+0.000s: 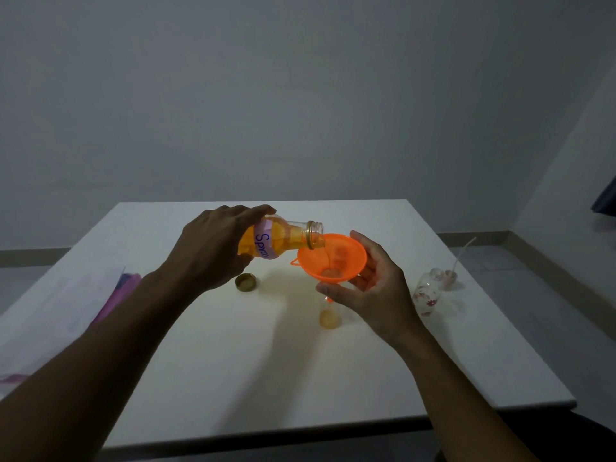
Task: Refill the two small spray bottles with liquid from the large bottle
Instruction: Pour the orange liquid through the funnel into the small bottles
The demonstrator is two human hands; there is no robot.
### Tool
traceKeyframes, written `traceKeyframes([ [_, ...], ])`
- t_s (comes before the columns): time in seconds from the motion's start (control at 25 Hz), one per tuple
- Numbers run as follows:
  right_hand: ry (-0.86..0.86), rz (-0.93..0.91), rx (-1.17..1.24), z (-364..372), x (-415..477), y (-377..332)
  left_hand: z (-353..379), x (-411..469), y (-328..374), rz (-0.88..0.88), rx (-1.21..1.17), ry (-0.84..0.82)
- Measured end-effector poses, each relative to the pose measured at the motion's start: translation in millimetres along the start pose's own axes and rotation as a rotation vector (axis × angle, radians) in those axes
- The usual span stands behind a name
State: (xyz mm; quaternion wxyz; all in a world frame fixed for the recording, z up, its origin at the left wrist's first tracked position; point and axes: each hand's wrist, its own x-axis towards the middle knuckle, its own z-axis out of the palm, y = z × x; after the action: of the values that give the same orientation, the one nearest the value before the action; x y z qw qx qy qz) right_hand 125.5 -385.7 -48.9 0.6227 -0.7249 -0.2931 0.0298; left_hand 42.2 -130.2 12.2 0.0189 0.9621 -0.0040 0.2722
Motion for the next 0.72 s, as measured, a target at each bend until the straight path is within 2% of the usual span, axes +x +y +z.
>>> traceKeyframes([
  [0.72, 0.009, 0.019, 0.011, -0.8, 1.3, 0.3, -0.4, 1.5, 0.3, 0.005, 0.047, 0.032],
])
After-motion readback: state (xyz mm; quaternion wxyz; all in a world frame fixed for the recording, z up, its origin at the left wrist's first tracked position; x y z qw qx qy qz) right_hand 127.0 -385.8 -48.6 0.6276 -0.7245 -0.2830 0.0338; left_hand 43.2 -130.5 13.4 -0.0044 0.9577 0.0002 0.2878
